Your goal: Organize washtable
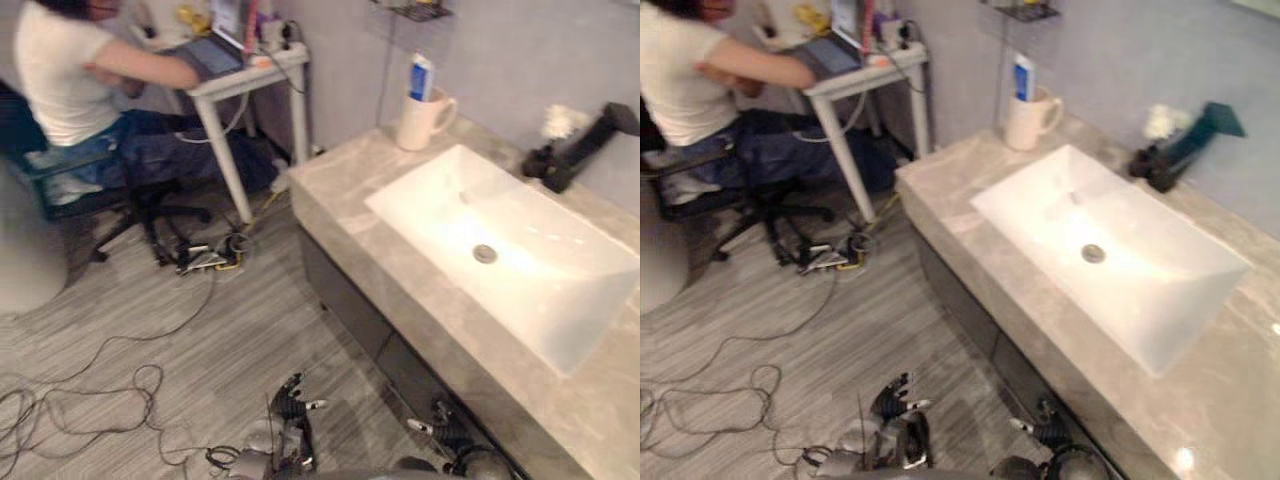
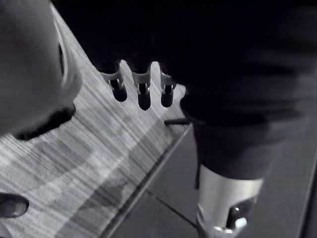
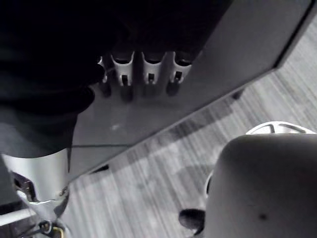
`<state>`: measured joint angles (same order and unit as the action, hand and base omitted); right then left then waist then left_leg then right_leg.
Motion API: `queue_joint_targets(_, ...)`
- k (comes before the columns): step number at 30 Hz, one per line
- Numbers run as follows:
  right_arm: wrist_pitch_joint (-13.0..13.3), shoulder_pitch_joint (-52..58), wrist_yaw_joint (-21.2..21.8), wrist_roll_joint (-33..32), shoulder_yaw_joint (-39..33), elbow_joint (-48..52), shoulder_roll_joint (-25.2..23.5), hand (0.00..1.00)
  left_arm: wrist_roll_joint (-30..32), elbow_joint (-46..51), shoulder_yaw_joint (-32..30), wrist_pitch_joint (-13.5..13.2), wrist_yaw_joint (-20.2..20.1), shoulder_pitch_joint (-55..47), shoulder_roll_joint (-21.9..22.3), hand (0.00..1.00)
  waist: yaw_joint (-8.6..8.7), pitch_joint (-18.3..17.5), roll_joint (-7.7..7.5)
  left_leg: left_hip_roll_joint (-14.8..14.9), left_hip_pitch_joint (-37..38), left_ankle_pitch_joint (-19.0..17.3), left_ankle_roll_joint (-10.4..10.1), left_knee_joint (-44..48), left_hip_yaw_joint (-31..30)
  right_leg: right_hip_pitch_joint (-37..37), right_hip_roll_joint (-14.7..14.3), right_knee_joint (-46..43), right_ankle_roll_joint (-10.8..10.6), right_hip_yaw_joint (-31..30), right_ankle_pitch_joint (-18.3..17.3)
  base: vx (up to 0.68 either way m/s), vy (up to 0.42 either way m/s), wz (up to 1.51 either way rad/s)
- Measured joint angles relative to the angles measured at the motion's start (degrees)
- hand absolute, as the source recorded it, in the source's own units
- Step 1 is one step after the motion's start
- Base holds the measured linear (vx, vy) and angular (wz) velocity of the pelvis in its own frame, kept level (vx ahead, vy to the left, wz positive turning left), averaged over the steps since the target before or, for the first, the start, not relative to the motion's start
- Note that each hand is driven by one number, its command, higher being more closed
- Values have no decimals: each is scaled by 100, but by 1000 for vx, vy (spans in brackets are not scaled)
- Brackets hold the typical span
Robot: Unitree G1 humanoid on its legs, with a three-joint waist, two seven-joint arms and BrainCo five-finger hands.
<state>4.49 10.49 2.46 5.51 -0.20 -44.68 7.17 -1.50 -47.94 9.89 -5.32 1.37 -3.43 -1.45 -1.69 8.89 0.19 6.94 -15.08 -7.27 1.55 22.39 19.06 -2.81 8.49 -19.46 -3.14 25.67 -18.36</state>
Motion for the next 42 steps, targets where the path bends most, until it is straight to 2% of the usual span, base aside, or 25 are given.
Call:
queue_joint_targets(1,7,-13,7,-54,34,-1,-68,0,1,9,4,-2,-1,-3,-94,0,-82,-32,-32,-182,81,115,-21,-334,-22,-16,44,170,-95,-21,54,-61,148,34)
queue_joint_targets(3,4,-35,25,-94,71,-21,-224,0,11,6,5,-2,-7,-67,-188,0,-59,-54,-12,-422,210,284,-37,-784,-33,-38,70,368,-176,-151,105,-19,116,35)
queue_joint_targets(4,-1,-142,30,-89,76,-127,-292,0,15,-2,11,0,-9,-98,-221,0,-52,-66,14,-556,246,387,34,-972,-58,-56,74,497,-199,-237,193,15,83,30)
queue_joint_targets(8,-64,-392,33,-89,203,-393,-428,0,128,13,3,-16,-25,-85,-330,0,-91,-55,-95,-734,261,350,100,-1010,-138,-195,138,756,-279,-203,301,67,51,15)
queue_joint_targets(10,-63,-455,44,-87,293,-395,-522,0,194,21,-6,-15,-45,-80,-372,0,-84,-67,-217,-879,184,231,268,-905,-178,-193,263,743,-407,-132,238,127,32,19)
queue_joint_targets(11,-62,-440,67,-84,322,-393,-558,0,222,35,-2,-14,-71,-74,-386,0,-69,-84,-250,-1024,171,159,342,-893,-317,-204,365,520,-517,-51,236,168,32,35)
queue_joint_targets(12,-64,-442,79,-85,315,-392,-556,0,227,26,20,-7,-95,-66,-369,0,-54,-80,-241,-1092,183,111,416,-919,-400,-136,437,256,-508,-73,239,206,57,60)
queue_joint_targets(13,-65,-439,125,-85,314,-370,-530,0,233,22,127,3,-133,-64,-337,0,-34,-90,-183,-1169,203,86,464,-953,-663,197,523,-542,-415,-340,296,247,69,91)
queue_joint_targets(14,-60,-461,139,-88,310,-330,-479,0,241,32,185,2,-145,-62,-358,0,5,-34,-162,-1200,318,79,462,-965,-961,460,456,-1186,-278,-826,218,334,71,104)
queue_joint_targets(16,-50,-496,144,-89,362,-318,-483,0,241,37,189,2,-141,-71,-349,0,52,40,-148,-1232,557,55,468,-1059,-1278,631,212,-1420,-261,-1265,-57,277,12,91)
queue_joint_targets(20,15,-542,148,-227,573,-103,-429,0,229,6,189,-2,-139,-118,-374,0,104,132,-42,-1206,1198,-63,443,-1248,-2120,1614,-345,-1320,-282,-1937,-171,328,-42,103)
queue_joint_targets(21,48,-544,148,-277,571,-66,-423,0,228,-8,190,-3,-136,-108,-362,0,135,132,-40,-1211,1305,-112,393,-1244,-2458,1847,-558,-1049,-345,-2390,-96,318,-97,145)
queue_joint_targets(23,76,-533,146,-288,560,-61,-437,0,230,-121,195,-33,-136,-78,-368,0,275,99,-135,-1328,1417,-207,255,-1206,-3114,1905,-621,-424,-321,-2950,263,382,-239,201)
queue_joint_targets(25,78,-489,150,-329,547,-132,-446,0,230,-249,187,-27,-125,-65,-366,0,285,3,-294,-1456,1420,-346,60,-953,-3641,1818,-442,-60,-173,-2979,1107,420,-298,206)
queue_joint_targets(26,69,-513,153,-330,506,-180,-446,0,229,-272,165,-30,-109,-56,-311,0,221,-22,-222,-1391,1275,-448,-105,-637,-3783,1717,-392,13,-49,-2578,1353,319,-206,144)
queue_joint_targets(28,56,-550,142,-343,340,-176,-427,0,231,-198,92,-52,-99,-44,-192,0,93,-6,-37,-1245,960,-484,-512,-106,-3639,1466,-465,289,58,-2247,1389,312,-219,119)
queue_joint_targets(29,48,-554,142,-441,353,-189,-431,0,229,-197,63,-59,-80,-33,-151,0,68,8,-38,-1143,863,-508,-740,146,-3315,1186,-437,459,151,-2058,1379,252,-201,86)
queue_joint_targets(31,53,-505,138,-502,327,-196,-444,0,230,-195,134,-70,-83,-52,-116,0,126,42,-93,-790,918,-538,-686,105,-2548,712,-394,663,217,-1687,1340,193,-161,83)
queue_joint_targets(33,62,-449,133,-503,260,-177,-407,0,231,-185,257,-74,-114,-34,-42,0,186,13,-17,-466,916,-319,-764,-405,-1726,430,-367,854,226,-1301,1321,115,-95,94)
queue_joint_targets(34,63,-444,129,-502,225,-173,-374,0,237,-179,377,-75,-126,5,-29,0,263,-23,66,-284,736,257,-690,-746,-1184,348,-364,959,197,-1032,1239,83,-5,113)
queue_joint_targets(35,56,-435,126,-502,182,-185,-389,0,247,-184,436,-67,-134,61,-41,0,287,-21,62,-302,741,379,-488,-1001,-690,290,-262,1013,152,-761,1179,75,24,123)
queue_joint_targets(37,61,-399,126,-504,74,-180,-442,0,290,-131,569,-68,-132,92,-111,0,314,-23,57,-382,865,580,-251,-1516,-47,210,-157,1094,91,-359,1144,45,113,121)
queue_joint_targets(38,61,-416,125,-505,60,-184,-455,0,344,-125,578,-66,-137,76,-193,0,261,-8,-11,-468,910,725,-146,-1746,-34,195,-115,1102,66,-227,1143,25,135,89)
queue_joint_targets(40,63,-459,135,-500,81,-182,-583,0,370,-100,546,-58,-135,-50,-311,0,215,-18,-135,-604,1059,828,-101,-2000,-173,57,-84,1230,14,-202,1169,16,109,38)
queue_joint_targets(42,67,-468,136,-489,102,-200,-680,0,383,-105,514,-62,-129,-122,-414,0,211,-33,-176,-747,1318,844,-94,-2182,-186,-144,13,1250,-82,-218,1148,12,101,16)
